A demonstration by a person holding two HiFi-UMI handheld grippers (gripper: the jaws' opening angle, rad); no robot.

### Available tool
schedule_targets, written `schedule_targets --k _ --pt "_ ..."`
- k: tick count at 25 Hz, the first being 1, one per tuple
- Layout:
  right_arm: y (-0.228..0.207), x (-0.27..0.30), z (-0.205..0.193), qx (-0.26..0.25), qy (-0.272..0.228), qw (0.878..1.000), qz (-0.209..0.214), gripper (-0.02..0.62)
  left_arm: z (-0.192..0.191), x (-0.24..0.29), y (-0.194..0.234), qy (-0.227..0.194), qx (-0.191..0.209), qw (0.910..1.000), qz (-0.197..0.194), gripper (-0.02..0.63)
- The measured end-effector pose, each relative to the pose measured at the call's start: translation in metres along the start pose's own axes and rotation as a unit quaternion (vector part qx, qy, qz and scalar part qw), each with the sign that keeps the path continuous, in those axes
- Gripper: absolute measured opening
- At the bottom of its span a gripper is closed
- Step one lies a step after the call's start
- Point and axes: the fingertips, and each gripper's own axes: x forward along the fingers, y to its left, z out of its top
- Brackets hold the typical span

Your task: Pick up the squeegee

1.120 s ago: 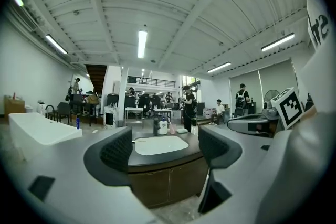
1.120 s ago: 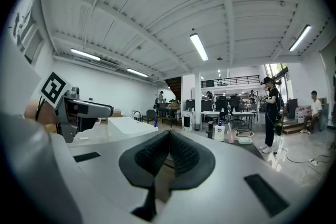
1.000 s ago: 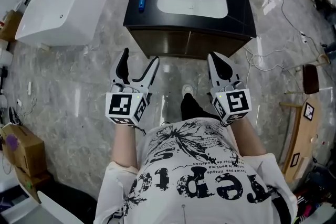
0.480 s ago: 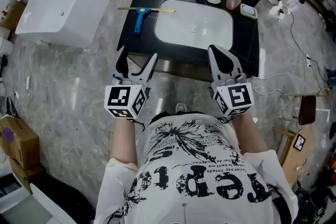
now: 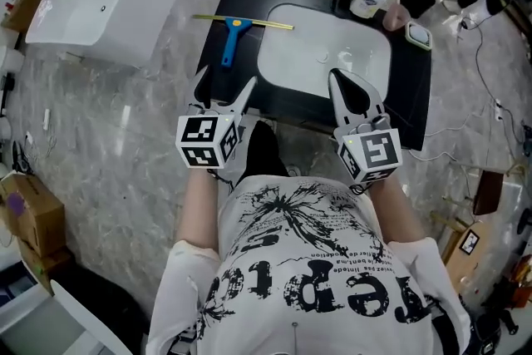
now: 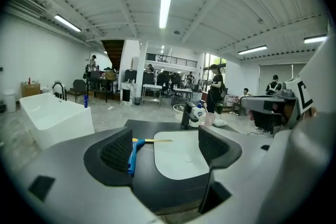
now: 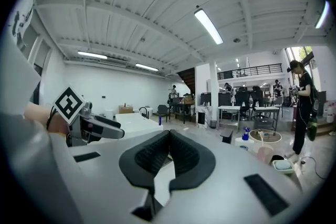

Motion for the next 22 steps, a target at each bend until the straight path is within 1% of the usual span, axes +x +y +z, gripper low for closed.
schedule_targets --k 6,11,15,19,22 --pt "-0.034 0.1 -0.011 0.018 0.034 0.999 -0.014 0.015 -0.015 0.102 0.066 0.072 -0.016 0.9972 -0.011 0.377" --pt "-0.048 0.169 -0.025 0.035 0.065 0.997 -0.024 0.015 -0.038 0.172 0.117 0.137 -0.027 0.9901 -0.015 0.377" --pt "-0.058 0.216 -0.045 0.048 0.088 0.995 -0.028 0.015 -0.072 0.222 0.149 0.195 -0.043 0.9796 -0.02 0.377" --pt "-0.07 0.241 -0.066 0.062 0.112 0.991 -0.036 0.015 -0.107 0.254 0.161 0.251 -0.056 0.9661 -0.021 0.377" --pt "-0.08 0.256 -0.077 0.069 0.122 0.989 -0.041 0.015 -0.125 0.272 0.17 0.282 -0.062 0.9572 -0.016 0.377"
